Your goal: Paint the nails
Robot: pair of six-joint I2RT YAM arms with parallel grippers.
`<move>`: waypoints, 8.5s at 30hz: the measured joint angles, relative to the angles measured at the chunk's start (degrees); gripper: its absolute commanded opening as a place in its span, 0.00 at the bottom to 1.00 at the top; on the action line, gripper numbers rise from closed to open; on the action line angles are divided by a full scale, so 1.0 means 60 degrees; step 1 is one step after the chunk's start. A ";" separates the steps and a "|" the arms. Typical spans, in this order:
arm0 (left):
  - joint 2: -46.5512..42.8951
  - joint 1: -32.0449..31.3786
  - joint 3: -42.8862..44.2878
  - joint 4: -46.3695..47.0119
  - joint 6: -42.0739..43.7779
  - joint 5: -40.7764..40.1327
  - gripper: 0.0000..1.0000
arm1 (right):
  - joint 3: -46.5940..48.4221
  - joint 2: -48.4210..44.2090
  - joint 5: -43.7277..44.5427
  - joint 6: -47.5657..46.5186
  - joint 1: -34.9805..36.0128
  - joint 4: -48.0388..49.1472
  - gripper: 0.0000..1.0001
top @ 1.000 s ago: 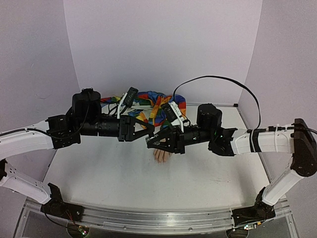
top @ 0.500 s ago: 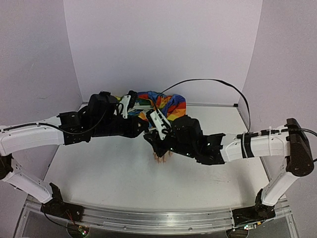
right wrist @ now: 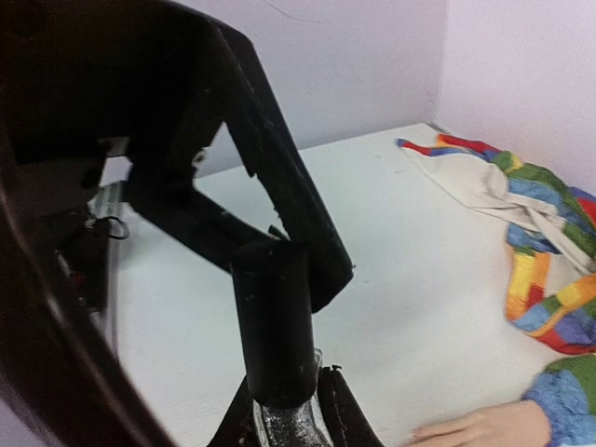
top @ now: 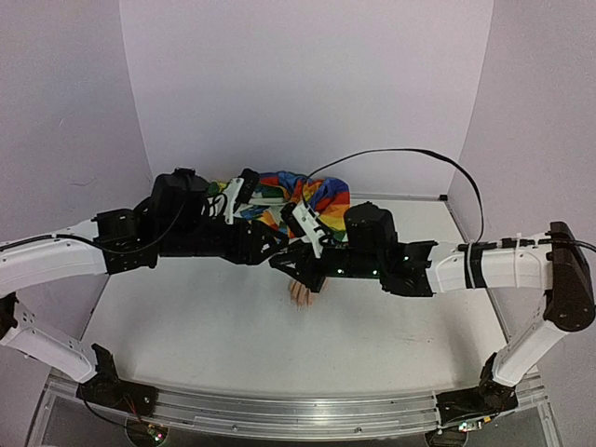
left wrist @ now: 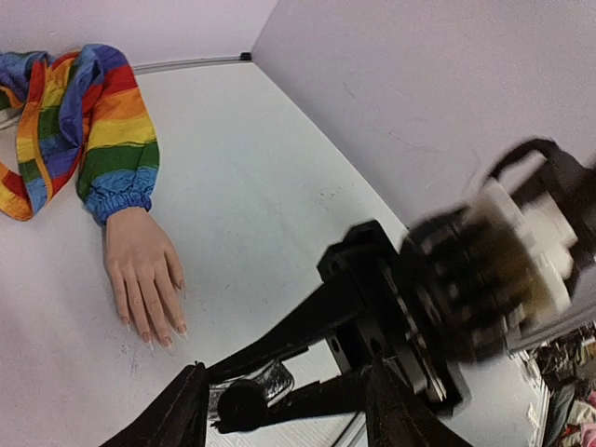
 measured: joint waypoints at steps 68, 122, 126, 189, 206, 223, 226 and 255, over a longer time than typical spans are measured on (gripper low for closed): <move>-0.1005 0.0452 -0.0820 0.2291 -0.0357 0.3348 0.48 | -0.0069 -0.0696 -0.7155 0.2707 -0.1177 0.1271 0.00; -0.0761 0.0495 -0.0550 0.1829 0.0189 0.3610 0.39 | 0.0106 -0.0335 -0.7315 0.2371 -0.1013 0.0882 0.00; -0.0674 0.0495 -0.0561 0.2120 0.0175 0.4233 0.33 | 0.0109 -0.0335 -0.7260 0.2473 -0.1013 0.1129 0.00; -0.0109 0.0583 -0.0933 0.3355 -0.0200 0.4554 0.15 | -0.0087 -0.0368 -0.8018 0.3712 -0.1665 0.1858 0.00; 0.0397 0.0514 -0.0718 0.1982 -0.0146 0.0674 0.00 | -0.0138 -0.0149 0.3461 0.1067 0.0776 0.0514 0.00; -0.0124 0.0499 -0.0539 0.1417 -0.0532 0.2142 0.71 | -0.0459 -0.1020 -0.2892 0.0823 -0.0488 0.0441 0.00; -0.0415 0.0539 -0.0535 0.1468 -0.0528 0.2586 0.71 | -0.0459 -0.1235 -0.3967 0.1075 -0.0776 0.0499 0.00; -0.0113 0.0568 -0.0561 0.2310 0.0339 0.1552 0.00 | -0.0284 -0.0834 -0.0783 0.1774 -0.0368 0.0423 0.00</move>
